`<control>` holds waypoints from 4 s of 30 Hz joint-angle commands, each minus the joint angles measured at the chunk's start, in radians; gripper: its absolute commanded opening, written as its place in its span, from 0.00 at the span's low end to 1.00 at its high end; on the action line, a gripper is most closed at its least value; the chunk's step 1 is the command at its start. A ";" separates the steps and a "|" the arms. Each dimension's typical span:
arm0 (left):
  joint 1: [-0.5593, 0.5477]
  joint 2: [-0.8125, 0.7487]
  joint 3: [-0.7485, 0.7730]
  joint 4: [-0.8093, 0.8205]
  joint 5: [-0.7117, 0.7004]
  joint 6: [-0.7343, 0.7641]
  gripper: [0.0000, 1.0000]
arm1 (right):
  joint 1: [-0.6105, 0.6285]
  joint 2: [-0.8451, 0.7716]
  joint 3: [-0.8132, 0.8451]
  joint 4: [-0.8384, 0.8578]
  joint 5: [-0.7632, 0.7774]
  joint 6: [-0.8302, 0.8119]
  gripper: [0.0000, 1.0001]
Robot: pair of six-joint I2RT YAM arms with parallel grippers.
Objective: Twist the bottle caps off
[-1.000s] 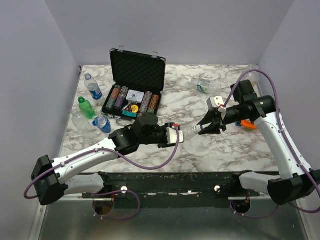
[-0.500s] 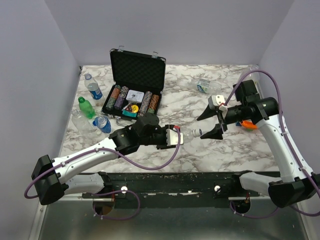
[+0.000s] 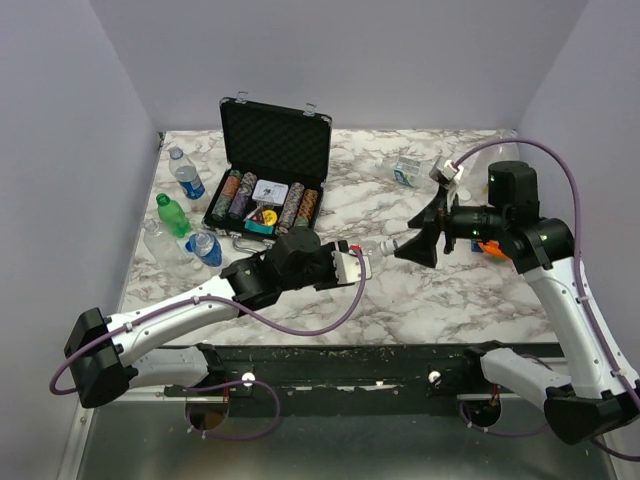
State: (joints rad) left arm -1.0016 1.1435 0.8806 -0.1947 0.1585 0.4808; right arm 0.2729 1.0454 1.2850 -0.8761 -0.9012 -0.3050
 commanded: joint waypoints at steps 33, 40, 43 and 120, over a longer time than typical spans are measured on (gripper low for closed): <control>-0.019 -0.002 -0.014 0.049 -0.050 -0.018 0.00 | 0.012 0.100 -0.102 0.212 -0.189 0.316 0.21; 0.021 -0.021 0.015 -0.040 0.361 -0.008 0.00 | 0.023 0.153 0.132 -0.405 -0.393 -0.652 0.16; 0.031 -0.005 0.034 -0.086 0.452 0.007 0.00 | 0.026 0.165 0.191 -0.608 -0.364 -0.952 0.18; 0.067 -0.186 -0.107 0.328 0.294 -0.212 0.00 | -0.317 0.085 -0.112 -0.263 -0.425 -0.913 1.00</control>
State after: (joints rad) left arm -0.9611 0.9836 0.8005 -0.0296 0.3229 0.4076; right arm -0.0532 1.1450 1.1870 -0.8257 -0.8387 -0.9340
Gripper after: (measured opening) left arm 0.489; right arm 0.996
